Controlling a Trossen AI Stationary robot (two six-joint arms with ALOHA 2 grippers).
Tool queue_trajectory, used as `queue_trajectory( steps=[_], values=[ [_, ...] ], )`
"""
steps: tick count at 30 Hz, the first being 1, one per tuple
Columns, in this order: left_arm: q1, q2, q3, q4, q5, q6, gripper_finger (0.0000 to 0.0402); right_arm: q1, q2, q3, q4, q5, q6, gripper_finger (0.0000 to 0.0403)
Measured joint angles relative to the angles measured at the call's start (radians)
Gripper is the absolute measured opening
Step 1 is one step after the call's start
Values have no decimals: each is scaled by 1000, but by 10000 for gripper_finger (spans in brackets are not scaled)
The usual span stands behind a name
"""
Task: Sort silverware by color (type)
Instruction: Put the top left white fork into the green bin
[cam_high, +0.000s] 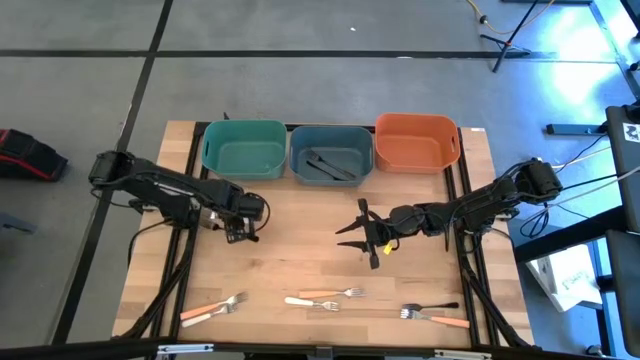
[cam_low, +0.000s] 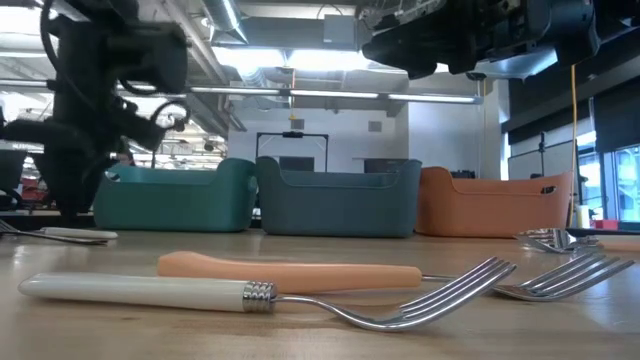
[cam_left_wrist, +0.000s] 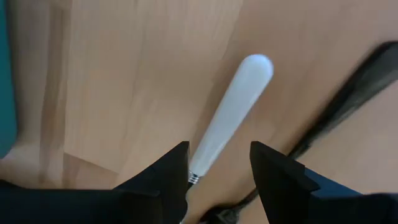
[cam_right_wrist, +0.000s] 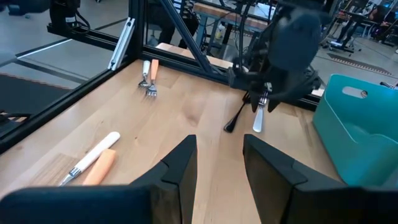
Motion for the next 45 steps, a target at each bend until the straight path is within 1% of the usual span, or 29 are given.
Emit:
queue_trajectory(
  steps=[4,9,13,16,23,25,29,33,35,37,39,42,45],
  values=[
    [17,62,0,3,29,67,157,0,0,0,0,0,0,124],
    [37,126,0,40,27,82,150,0,0,0,0,0,0,124],
    [56,169,4,56,51,125,139,0,0,0,0,0,0,124],
    [66,186,6,58,57,149,120,0,0,0,-2,0,0,124],
    [78,189,6,62,66,152,54,0,0,0,-2,0,0,124],
    [78,189,6,62,63,152,43,0,0,0,-2,0,0,124],
    [69,189,7,60,52,149,44,0,0,0,-2,0,0,124],
    [53,196,35,41,32,149,48,0,0,0,-2,0,0,124],
    [41,202,60,23,2,149,48,0,0,0,-2,0,0,124],
    [25,200,90,20,-62,144,48,9,-3,0,4,-4,0,124],
    [8,198,115,-2,-82,138,46,33,-30,-1,-2,-4,0,124],
    [-18,198,148,-24,-70,140,44,77,-101,0,-27,1,-1,124],
    [-36,197,185,-36,-78,158,38,133,-187,0,-117,74,-1,124]
  ],
)
